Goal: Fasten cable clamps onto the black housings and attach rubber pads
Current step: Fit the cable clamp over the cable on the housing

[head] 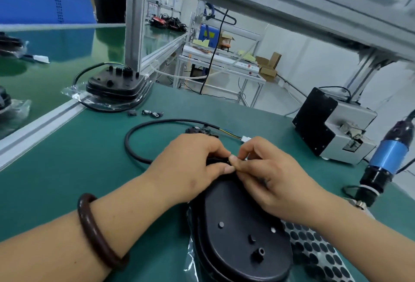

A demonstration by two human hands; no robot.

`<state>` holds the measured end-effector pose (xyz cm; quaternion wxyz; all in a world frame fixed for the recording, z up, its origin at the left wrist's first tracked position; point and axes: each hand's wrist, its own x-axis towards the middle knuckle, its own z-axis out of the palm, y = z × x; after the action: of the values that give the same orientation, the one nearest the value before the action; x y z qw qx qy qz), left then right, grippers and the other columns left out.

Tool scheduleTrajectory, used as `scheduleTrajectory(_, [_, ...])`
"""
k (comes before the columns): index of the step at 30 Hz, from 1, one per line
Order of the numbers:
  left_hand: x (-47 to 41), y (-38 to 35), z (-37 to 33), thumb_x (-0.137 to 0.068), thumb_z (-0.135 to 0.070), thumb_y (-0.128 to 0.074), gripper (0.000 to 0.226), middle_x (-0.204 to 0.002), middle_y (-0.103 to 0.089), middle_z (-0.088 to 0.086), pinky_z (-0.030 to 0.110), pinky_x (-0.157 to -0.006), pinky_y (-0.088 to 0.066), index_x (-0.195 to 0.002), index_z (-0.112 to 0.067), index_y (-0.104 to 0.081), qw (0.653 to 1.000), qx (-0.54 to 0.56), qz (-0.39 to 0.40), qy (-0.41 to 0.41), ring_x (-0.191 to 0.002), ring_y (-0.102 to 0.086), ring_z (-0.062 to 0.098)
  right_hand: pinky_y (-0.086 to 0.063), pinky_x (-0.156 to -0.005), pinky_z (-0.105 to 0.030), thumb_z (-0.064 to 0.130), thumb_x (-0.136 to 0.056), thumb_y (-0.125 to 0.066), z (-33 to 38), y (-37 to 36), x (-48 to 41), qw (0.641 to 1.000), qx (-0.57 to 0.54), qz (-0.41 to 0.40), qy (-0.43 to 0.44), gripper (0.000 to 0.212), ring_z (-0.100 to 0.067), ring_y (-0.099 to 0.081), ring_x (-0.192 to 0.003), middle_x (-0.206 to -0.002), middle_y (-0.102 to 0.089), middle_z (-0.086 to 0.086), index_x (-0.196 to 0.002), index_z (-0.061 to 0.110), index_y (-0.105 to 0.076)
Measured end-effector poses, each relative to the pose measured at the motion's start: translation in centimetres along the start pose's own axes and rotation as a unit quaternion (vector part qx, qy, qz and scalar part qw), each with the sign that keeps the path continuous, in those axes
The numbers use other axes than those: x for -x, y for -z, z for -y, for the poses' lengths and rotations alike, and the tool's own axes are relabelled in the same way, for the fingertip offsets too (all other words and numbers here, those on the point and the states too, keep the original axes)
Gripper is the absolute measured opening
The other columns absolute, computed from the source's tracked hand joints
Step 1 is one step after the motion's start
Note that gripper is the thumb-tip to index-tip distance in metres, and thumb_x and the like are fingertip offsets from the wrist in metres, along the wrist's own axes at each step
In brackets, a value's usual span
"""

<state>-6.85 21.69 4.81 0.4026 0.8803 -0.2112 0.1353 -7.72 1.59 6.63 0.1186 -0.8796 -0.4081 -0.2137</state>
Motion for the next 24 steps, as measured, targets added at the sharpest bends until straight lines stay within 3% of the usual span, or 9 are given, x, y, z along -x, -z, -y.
scheduleTrajectory(5, [-0.1,-0.2,0.3,-0.072,-0.046,-0.074,0.027,-0.083,-0.063,-0.032,0.024,-0.073,-0.051,-0.089,-0.06,-0.058,1.0,0.017,-0.012,-0.013,-0.079,-0.059,-0.006,-0.052,-0.073,-0.025,0.006,-0.082,-0.062,0.6,0.3,0.0,0.997,-0.059,-0.032,-0.036,0.024,-0.013,-0.062,-0.08,-0.096,-0.064,-0.002,-0.101,0.007,-0.075])
scheduleTrajectory(8, [0.0,-0.4,0.3,-0.066,-0.053,-0.065,0.026,-0.079,-0.065,-0.03,0.028,-0.072,-0.053,-0.09,-0.06,-0.06,0.999,0.006,-0.031,-0.017,-0.076,-0.061,-0.005,-0.052,-0.084,-0.023,0.017,-0.085,-0.064,0.7,1.0,0.3,0.995,-0.069,-0.04,-0.055,0.022,-0.009,-0.064,-0.094,-0.104,-0.069,0.0,-0.103,0.009,-0.075])
scheduleTrajectory(11, [0.0,-0.4,0.2,-0.068,-0.05,-0.077,0.021,-0.077,-0.066,-0.027,0.031,-0.071,-0.054,-0.086,-0.051,-0.066,0.999,0.009,-0.044,0.0,-0.074,-0.063,-0.003,-0.042,-0.093,-0.01,0.039,-0.088,-0.059,-0.8,3.4,1.4,0.97,-0.071,-0.183,-0.141,0.03,0.003,-0.058,-0.106,-0.111,-0.066,0.014,-0.107,0.02,-0.073])
scheduleTrajectory(13, [0.0,-0.4,0.2,-0.069,-0.045,-0.079,0.018,-0.078,-0.066,-0.03,0.029,-0.072,-0.053,-0.083,-0.048,-0.069,0.999,0.014,-0.046,0.016,-0.076,-0.062,-0.006,-0.039,-0.089,-0.009,0.043,-0.087,-0.059,-3.2,6.0,2.9,0.897,-0.024,-0.361,-0.256,0.018,0.002,-0.055,-0.098,-0.102,-0.061,0.024,-0.101,0.036,-0.068])
scheduleTrajectory(15, [0.1,-0.3,0.2,-0.068,-0.043,-0.078,0.012,-0.079,-0.066,-0.032,0.026,-0.073,-0.052,-0.077,-0.045,-0.072,0.999,0.018,-0.038,0.028,-0.078,-0.062,-0.007,-0.042,-0.087,-0.019,0.043,-0.086,-0.064,-6.4,8.4,4.8,0.751,-0.014,-0.515,-0.413,0.02,-0.008,-0.053,-0.094,-0.11,-0.058,0.013,-0.105,0.037,-0.062])
scheduleTrajectory(17, [0.1,-0.3,0.1,-0.068,-0.043,-0.079,0.009,-0.079,-0.066,-0.032,0.023,-0.073,-0.05,-0.074,-0.043,-0.073,0.999,0.022,-0.032,0.035,-0.078,-0.061,-0.008,-0.045,-0.077,-0.025,0.046,-0.083,-0.069,-9.4,9.9,6.8,0.6,-0.12,-0.548,-0.57,0.046,-0.017,-0.055,-0.094,-0.117,-0.054,-0.001,-0.121,0.023,-0.057])
scheduleTrajectory(18, [0.1,-0.2,0.0,-0.067,-0.043,-0.079,0.008,-0.079,-0.066,-0.032,0.021,-0.072,-0.049,-0.073,-0.042,-0.073,0.998,0.025,-0.032,0.038,-0.078,-0.061,-0.008,-0.045,-0.071,-0.026,0.05,-0.081,-0.071,-10.3,10.1,7.4,0.549,-0.2,-0.514,-0.628,0.056,-0.021,-0.055,-0.089,-0.112,-0.054,-0.003,-0.123,0.016,-0.055])
scheduleTrajectory(20, [0.1,-0.2,-0.2,-0.067,-0.043,-0.079,0.008,-0.078,-0.066,-0.031,0.022,-0.071,-0.049,-0.072,-0.042,-0.072,0.998,0.027,-0.032,0.044,-0.077,-0.062,-0.006,-0.048,-0.07,-0.035,0.053,-0.078,-0.073,-11.4,9.3,8.1,0.509,-0.341,-0.413,-0.674,0.058,-0.025,-0.055,-0.076,-0.098,-0.055,-0.007,-0.111,0.01,-0.053])
scheduleTrajectory(24, [0.1,0.0,-0.5,-0.069,-0.043,-0.078,0.008,-0.078,-0.067,-0.026,0.028,-0.076,-0.051,-0.076,-0.04,-0.073,0.999,0.023,-0.027,0.041,-0.078,-0.062,-0.003,-0.044,-0.056,-0.033,0.036,-0.085,-0.071,-12.5,7.8,8.3,0.523,-0.407,-0.364,-0.655,0.035,-0.02,-0.056,-0.057,-0.075,-0.056,-0.007,-0.103,0.014,-0.05])
